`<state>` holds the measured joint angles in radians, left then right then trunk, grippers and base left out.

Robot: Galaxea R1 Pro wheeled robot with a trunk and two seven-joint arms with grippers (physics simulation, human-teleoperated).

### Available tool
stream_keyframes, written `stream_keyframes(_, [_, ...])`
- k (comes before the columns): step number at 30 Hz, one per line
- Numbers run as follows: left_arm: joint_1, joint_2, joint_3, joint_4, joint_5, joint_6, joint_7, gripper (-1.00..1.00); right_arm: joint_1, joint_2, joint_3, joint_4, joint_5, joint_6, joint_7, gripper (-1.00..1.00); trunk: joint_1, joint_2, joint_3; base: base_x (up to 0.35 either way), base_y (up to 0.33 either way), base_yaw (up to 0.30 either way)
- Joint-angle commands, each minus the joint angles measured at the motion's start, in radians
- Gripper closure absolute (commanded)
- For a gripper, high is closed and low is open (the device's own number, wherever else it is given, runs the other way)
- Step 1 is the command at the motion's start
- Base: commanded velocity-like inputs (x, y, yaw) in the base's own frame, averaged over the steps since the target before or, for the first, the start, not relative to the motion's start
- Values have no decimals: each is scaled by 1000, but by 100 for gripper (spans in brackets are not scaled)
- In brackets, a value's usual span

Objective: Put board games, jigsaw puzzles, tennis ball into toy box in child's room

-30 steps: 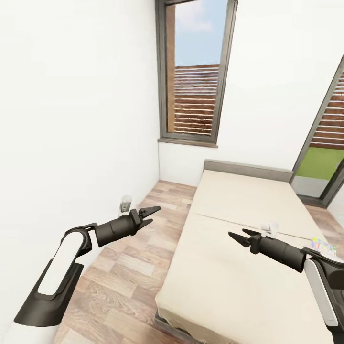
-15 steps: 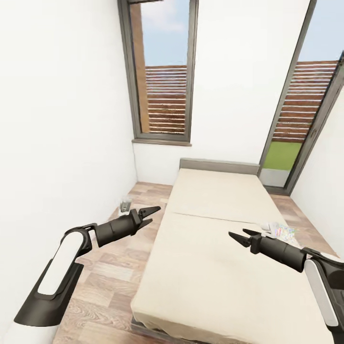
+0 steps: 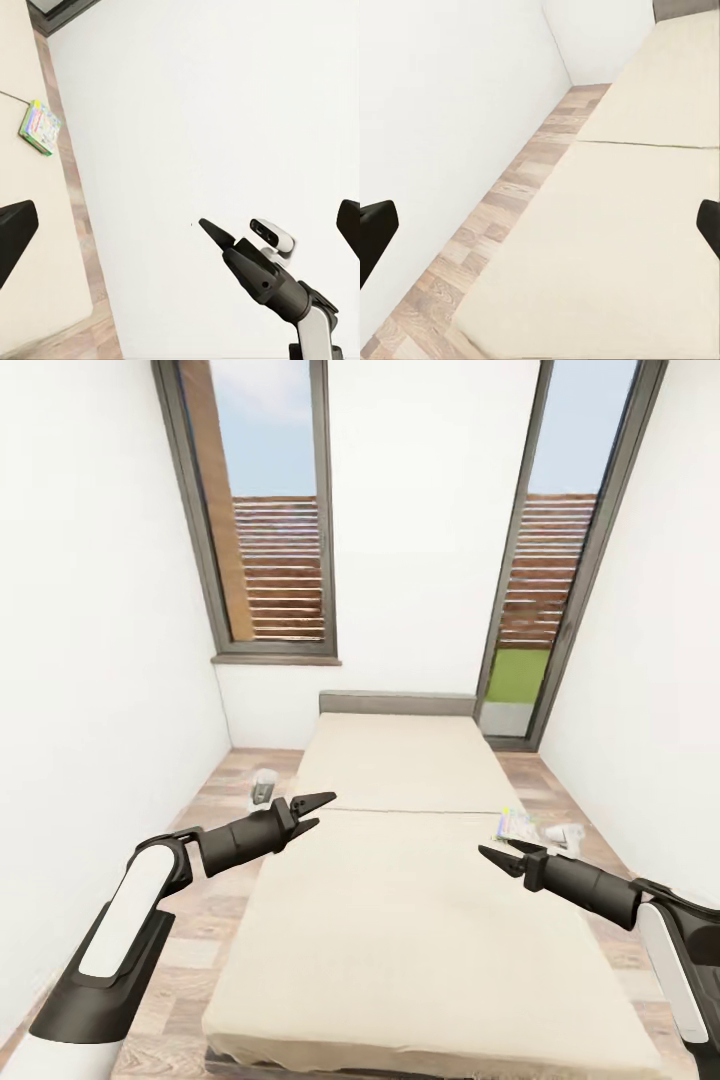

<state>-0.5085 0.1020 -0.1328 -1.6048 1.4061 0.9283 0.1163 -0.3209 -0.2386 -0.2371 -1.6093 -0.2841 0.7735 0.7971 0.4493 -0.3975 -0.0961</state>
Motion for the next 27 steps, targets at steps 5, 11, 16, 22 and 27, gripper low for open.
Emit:
stream_keyframes(5, [-1,1,-1,-1,10,1,11,-100,-1,0,-1,0,-3,5,2,-100,1,-3,-2,0,-280,-291])
stream_keyframes(11, [-2,1,-1,-1,10,1,11,-100,-1,0,-1,0,-3,5,2,-100,1,-3,-2,0,-282,-290])
stream_keyframes(16, [-2,1,-1,-1,10,1,14,-100,-1,0,-1,0,-3,5,3,-100,1,-3,-2,0,-283,-235])
stream_keyframes(22, [-2,1,-2,-1,10,1,16,-100,-1,0,-1,0,-3,4,3,-100,1,-3,-2,0,-284,-110])
stream_keyframes(27, [-2,1,-3,-1,10,1,17,-100,-1,-1,-1,0,-3,4,3,-100,1,-3,-2,0,-286,-48])
